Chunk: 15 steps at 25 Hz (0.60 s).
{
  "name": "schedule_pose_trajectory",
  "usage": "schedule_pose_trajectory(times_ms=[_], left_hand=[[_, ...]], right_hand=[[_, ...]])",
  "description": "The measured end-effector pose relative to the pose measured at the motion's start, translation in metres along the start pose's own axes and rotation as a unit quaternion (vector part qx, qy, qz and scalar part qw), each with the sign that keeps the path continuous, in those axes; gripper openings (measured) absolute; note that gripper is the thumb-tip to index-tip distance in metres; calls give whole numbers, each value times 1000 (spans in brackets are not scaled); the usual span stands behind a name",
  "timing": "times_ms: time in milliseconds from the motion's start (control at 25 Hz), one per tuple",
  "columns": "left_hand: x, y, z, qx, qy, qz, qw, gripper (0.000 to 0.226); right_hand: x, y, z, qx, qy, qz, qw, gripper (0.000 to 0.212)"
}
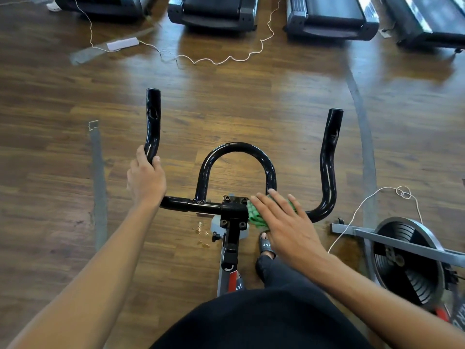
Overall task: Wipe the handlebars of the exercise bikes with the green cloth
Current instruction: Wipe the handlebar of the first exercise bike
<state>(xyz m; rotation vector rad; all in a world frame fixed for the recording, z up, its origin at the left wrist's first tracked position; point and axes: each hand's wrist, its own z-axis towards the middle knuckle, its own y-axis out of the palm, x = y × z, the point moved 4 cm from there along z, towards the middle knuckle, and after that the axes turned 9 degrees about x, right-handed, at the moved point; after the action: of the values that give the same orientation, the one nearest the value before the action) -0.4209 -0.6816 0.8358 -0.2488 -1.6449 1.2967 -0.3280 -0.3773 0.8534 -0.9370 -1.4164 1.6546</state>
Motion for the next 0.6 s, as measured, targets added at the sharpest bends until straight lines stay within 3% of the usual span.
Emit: schedule_pose_trajectory(times_ms=[200,320,480,600], left_hand=[[0,-3,-2,34,5,0,999,49],[-2,-3,-2,34,9,-9,999,49],[-3,-2,0,40,12,-15,999,49],[-2,0,2,45,15,-18,999,48]], right_hand=[[-8,-29,70,-38,69,191,979,35],[-22,-21,99,-95,29,167,981,28],[-12,-19,124,-231,26,119,965,42],[-15,-16,128,-192,-5,102,976,38]])
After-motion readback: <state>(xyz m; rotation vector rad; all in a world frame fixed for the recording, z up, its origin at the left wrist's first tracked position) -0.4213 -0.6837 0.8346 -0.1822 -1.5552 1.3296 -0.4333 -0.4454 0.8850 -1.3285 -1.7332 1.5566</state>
